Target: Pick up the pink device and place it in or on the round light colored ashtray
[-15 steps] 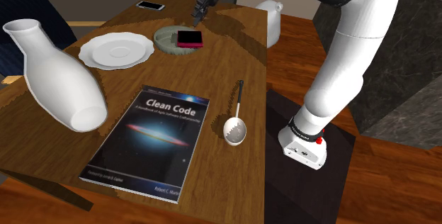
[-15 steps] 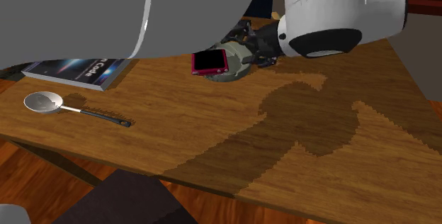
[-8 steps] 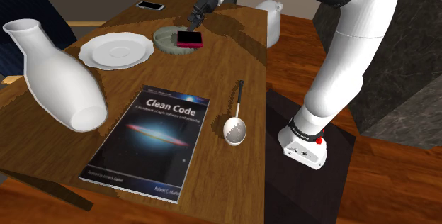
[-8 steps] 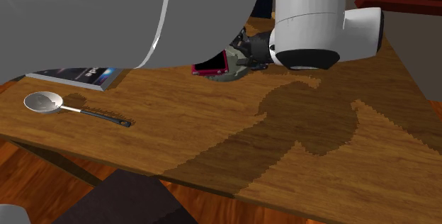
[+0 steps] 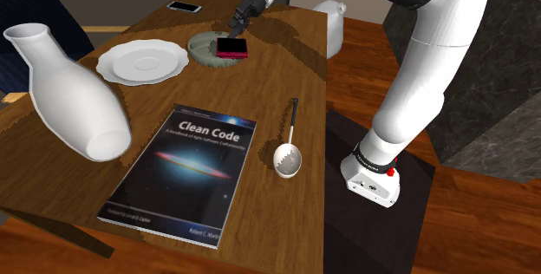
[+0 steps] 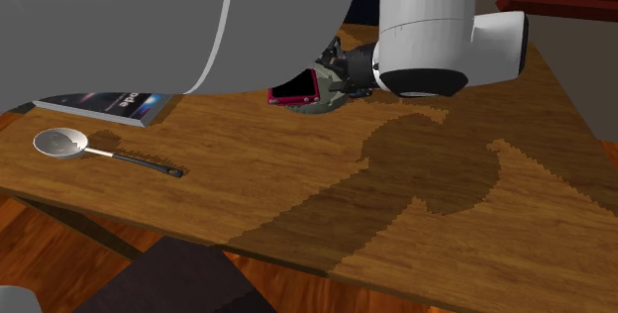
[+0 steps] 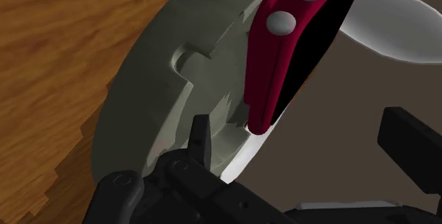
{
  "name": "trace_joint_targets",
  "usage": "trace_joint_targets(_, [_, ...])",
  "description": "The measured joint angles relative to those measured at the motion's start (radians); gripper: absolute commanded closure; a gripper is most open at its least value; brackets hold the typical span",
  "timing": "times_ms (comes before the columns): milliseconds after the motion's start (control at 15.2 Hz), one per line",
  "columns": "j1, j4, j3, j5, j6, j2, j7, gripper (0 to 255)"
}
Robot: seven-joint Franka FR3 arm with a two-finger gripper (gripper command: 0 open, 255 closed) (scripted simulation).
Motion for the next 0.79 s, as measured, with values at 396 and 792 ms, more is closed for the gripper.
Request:
trace_joint_targets(396, [0.004,-0.006,0.004,-0.002,-0.003,0.005,0.002,255])
trace_joint_targets(792, [0.026,-0.014,0.003,-0.047,0.027,-0.029,0.037,0])
